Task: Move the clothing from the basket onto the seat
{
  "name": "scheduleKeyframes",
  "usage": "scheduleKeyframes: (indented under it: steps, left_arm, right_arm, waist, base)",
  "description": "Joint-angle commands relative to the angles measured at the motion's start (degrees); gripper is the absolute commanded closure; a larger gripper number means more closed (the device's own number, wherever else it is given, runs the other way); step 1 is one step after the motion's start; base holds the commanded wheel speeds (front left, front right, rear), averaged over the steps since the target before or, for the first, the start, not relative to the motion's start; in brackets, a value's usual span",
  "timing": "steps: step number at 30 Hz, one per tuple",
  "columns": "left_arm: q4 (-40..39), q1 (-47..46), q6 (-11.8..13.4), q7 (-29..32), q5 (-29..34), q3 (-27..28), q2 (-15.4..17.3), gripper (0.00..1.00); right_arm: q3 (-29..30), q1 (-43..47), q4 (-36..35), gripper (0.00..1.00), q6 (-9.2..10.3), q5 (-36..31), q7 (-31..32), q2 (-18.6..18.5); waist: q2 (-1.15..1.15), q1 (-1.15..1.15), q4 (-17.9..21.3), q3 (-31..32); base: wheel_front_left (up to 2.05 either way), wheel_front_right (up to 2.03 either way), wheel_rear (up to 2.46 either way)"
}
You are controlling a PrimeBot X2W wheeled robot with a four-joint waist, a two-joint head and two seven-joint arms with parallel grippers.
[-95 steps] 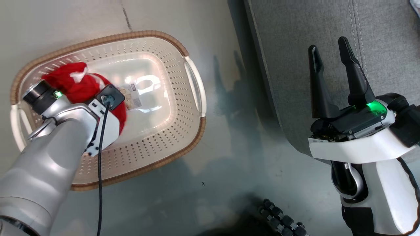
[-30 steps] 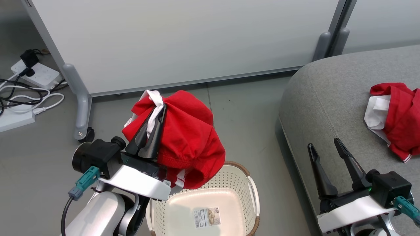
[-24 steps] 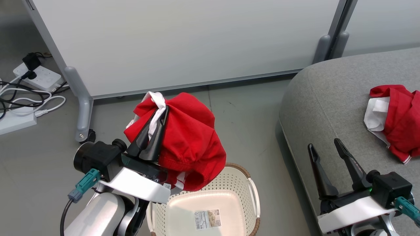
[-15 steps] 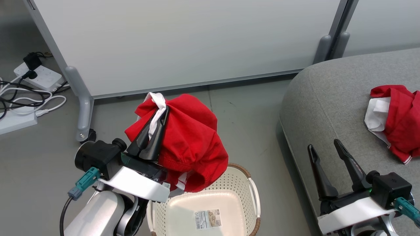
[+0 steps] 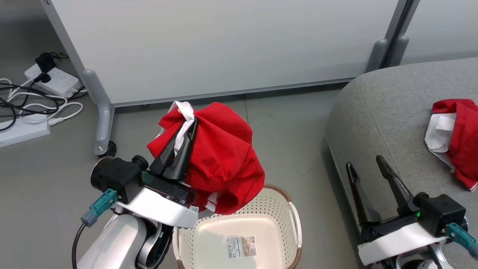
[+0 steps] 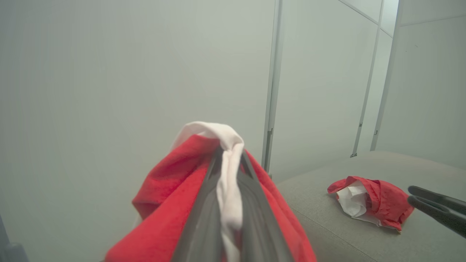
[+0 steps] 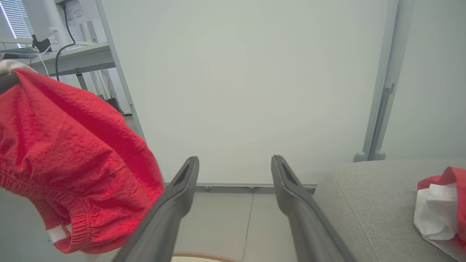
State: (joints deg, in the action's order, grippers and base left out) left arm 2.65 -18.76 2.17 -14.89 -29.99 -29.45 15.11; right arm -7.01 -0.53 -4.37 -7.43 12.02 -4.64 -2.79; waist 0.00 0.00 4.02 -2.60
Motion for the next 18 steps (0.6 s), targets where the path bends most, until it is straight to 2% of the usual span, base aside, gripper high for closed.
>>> scheduleKeyframes:
  steps: [1, 6, 12, 18]
  left_arm:
    - [0.1, 0.0, -0.3, -0.3, 0.4, 0.3, -0.1, 1.0]
    - [0.3, -0.7, -1.2, -0.3, 1.2, 0.4, -0.9, 1.0]
    - [0.6, -1.8, -2.3, -0.3, 2.2, -0.6, -2.3, 1.0]
    - [0.9, -2.4, -3.1, -0.3, 3.0, -1.3, -3.4, 1.0]
  right_arm:
    - [-0.2, -0.6, -0.2, 0.0, -0.12, -0.3, -0.2, -0.2]
    - [-4.9, -3.5, -0.7, 0.0, -0.12, 0.4, -0.5, -0.2]
    - [-16.1, -10.0, 1.8, 0.0, -0.12, 3.1, -1.4, -0.3]
    - [-26.5, -16.3, 7.4, 0.0, -0.12, 6.6, -3.5, -0.3]
  waist:
    - [0.0, 0.0, -0.3, 0.0]
    - [0.0, 0.0, -1.6, -0.3]
    - [0.0, 0.0, -3.5, -0.9]
    - [0.0, 0.0, -4.8, -1.5]
  base:
    - [0.0, 0.0, 0.0]
    - [0.0, 0.0, 0.0]
    - [0.0, 0.0, 0.0]
    - [0.0, 0.0, 0.0]
